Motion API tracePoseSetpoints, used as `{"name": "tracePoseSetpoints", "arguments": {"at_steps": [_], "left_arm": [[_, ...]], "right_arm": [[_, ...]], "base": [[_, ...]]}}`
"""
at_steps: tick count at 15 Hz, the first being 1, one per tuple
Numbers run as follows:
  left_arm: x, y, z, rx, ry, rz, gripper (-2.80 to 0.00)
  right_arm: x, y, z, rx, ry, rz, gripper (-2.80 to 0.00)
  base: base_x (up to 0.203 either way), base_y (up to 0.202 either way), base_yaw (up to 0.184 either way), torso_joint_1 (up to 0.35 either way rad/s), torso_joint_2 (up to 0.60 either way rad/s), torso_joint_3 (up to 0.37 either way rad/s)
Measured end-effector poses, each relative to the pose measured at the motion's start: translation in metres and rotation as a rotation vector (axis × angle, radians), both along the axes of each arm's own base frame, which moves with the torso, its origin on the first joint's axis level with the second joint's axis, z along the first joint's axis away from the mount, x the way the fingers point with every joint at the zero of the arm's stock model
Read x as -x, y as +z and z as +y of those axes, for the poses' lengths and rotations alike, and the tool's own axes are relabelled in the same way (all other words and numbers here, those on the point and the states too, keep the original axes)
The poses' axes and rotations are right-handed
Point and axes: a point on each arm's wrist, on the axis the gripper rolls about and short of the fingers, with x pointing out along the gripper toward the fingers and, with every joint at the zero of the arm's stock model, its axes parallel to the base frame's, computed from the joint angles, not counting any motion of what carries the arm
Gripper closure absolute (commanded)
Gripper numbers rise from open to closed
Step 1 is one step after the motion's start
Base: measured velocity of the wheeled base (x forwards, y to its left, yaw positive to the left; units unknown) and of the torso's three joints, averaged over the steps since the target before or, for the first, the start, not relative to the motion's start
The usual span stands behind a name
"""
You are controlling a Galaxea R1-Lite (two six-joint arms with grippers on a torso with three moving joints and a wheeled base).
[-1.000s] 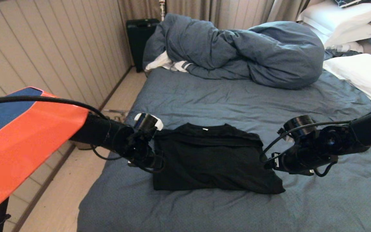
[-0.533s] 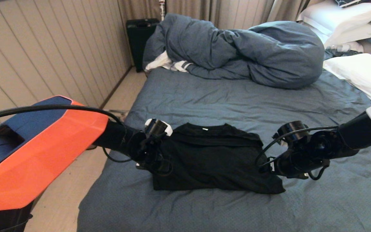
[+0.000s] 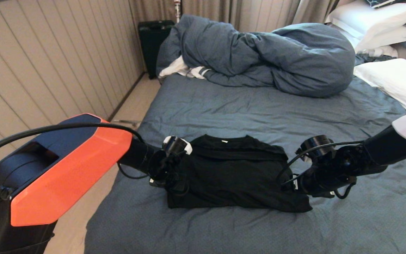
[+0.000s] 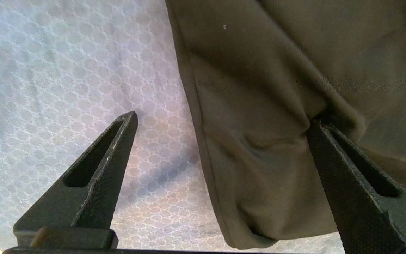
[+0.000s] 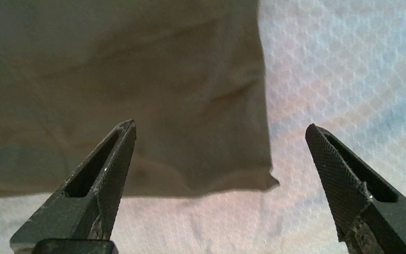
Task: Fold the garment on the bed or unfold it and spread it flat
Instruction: Fold the black T-shirt
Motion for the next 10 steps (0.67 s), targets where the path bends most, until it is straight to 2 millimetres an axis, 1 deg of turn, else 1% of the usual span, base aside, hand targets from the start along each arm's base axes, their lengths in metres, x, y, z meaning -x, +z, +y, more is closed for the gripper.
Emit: {"name": "tracePoseSetpoints", "arguments": {"at_steps": [4, 5, 10], "left_arm": [[-0.0032, -0.006, -0.0021, -0.006, 0.001, 0.003, -2.8], [-0.0033, -0.0069, -0.0026, -0.008, -0.001, 0.005, 0.0], [-0.0038, -0.0121, -0.0039, -0.009, 0.001, 0.014, 0.0]], "right_arm": [[-0.0009, -0.0033, -0.0003, 0.001, -0.002, 0.0, -2.8], [-0.0009, -0.0036, -0.0003, 0.001, -0.001, 0.001, -2.8], [-0.0011, -0.0038, -0.0004, 0.0, -0.002, 0.0, -2.8]], "base": [[0.0, 0.0, 0.0, 0.0, 0.0, 0.0], [0.0, 0.0, 0.0, 0.0, 0.0, 0.0], [0.0, 0.0, 0.0, 0.0, 0.0, 0.0]]}}
